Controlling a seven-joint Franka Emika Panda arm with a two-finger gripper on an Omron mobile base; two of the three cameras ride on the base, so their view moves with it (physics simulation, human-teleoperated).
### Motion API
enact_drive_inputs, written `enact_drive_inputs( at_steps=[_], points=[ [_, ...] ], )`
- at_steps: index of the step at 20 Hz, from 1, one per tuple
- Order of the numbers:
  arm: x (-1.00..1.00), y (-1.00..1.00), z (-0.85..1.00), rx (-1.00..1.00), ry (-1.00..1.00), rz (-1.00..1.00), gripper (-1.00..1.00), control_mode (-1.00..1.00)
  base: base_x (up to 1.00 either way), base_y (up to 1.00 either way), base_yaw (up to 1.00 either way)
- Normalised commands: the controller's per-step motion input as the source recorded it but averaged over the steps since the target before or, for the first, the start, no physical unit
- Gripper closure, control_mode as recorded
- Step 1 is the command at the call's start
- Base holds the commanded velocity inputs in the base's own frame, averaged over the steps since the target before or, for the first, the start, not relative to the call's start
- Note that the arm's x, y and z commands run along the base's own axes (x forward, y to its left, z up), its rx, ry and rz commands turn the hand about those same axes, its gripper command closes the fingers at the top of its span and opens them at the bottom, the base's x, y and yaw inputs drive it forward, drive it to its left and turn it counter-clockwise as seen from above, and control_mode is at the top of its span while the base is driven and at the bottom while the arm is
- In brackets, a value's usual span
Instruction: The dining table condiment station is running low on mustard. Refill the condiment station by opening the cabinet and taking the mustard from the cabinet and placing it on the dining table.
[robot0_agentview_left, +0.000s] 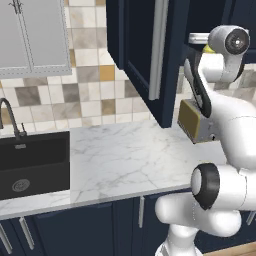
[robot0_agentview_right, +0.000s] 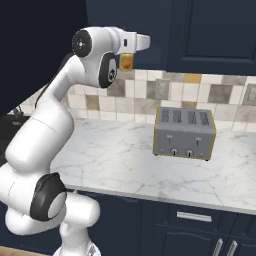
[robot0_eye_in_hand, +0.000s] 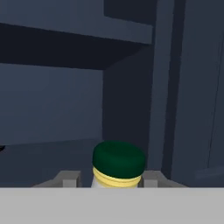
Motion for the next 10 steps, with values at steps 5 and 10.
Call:
enact_drive_inputs(
  at_steps=[5, 10],
  points=[
    [-1.00, 0.00, -0.07, 0.00, -0.06, 0.04, 1.00, -1.00, 0.00, 0.00, 0.00],
    [-0.81, 0.00, -0.03, 0.00, 0.01, 0.05, 1.00, -1.00, 0.00, 0.00, 0.00]
  ],
)
